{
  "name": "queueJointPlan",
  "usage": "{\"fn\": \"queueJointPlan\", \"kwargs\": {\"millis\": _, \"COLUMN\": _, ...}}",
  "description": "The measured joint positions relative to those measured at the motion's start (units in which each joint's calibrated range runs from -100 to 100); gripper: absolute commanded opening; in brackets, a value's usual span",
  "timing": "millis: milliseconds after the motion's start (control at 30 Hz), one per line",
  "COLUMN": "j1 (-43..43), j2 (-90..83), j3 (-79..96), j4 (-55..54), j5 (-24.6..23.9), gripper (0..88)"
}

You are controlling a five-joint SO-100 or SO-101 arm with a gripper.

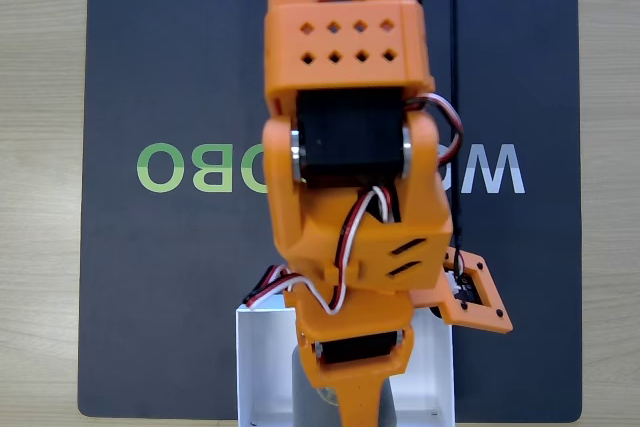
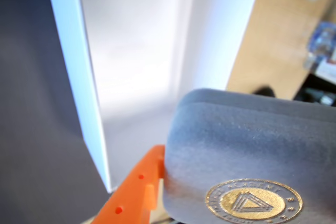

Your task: Grab the usb to bin

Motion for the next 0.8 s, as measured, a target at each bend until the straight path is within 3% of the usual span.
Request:
{"fn": "queueJointPlan", "kwargs": {"millis": 433, "j1": 0.0, "j2": 1.6, "j3": 0.0, "j4": 0.0, "j5": 1.9, "gripper": 22.3}}
{"fn": "queueJointPlan", "kwargs": {"millis": 667, "j1": -1.3, "j2": 1.6, "j3": 0.0, "j4": 0.0, "j5": 5.3, "gripper": 37.4}}
{"fn": "queueJointPlan", "kwargs": {"millis": 800, "j1": -1.7, "j2": 1.6, "j3": 0.0, "j4": 0.9, "j5": 6.4, "gripper": 38.8}}
